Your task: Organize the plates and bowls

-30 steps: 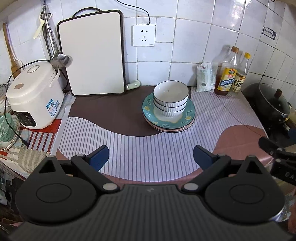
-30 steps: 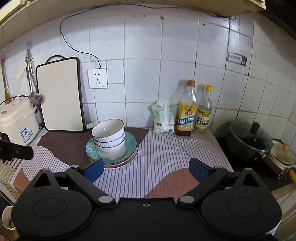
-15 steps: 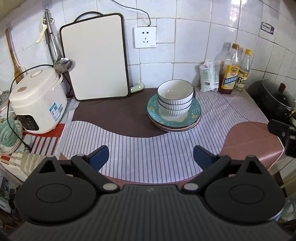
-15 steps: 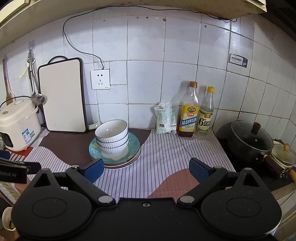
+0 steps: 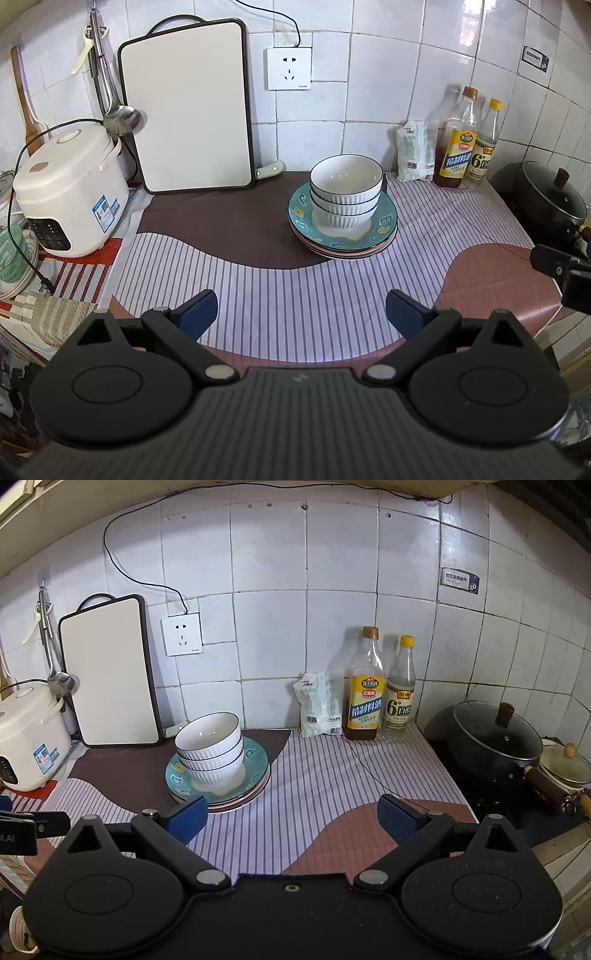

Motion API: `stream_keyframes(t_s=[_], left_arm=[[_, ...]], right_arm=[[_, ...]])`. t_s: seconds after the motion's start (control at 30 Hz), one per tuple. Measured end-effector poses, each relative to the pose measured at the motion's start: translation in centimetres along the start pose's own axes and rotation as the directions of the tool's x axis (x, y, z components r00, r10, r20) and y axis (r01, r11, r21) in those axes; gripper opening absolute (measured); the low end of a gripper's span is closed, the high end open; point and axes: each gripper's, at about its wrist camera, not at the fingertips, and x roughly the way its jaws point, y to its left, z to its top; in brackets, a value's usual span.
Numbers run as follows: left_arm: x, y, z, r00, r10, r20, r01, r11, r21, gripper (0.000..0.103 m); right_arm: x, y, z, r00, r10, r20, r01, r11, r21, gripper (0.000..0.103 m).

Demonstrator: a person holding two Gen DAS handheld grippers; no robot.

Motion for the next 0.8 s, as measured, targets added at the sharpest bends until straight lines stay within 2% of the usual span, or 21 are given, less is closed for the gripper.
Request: stream_keyframes(t_s=[0.8], left_arm=[[0.04,-0.38,-0.07,0.999,0.028,0.030,-0.028,1.000,0.010,0.101]], right_arm=[[0.43,-0.58,-0.31,1.000,-0.002,-0.026,0.003,1.000,0.017,0.100]])
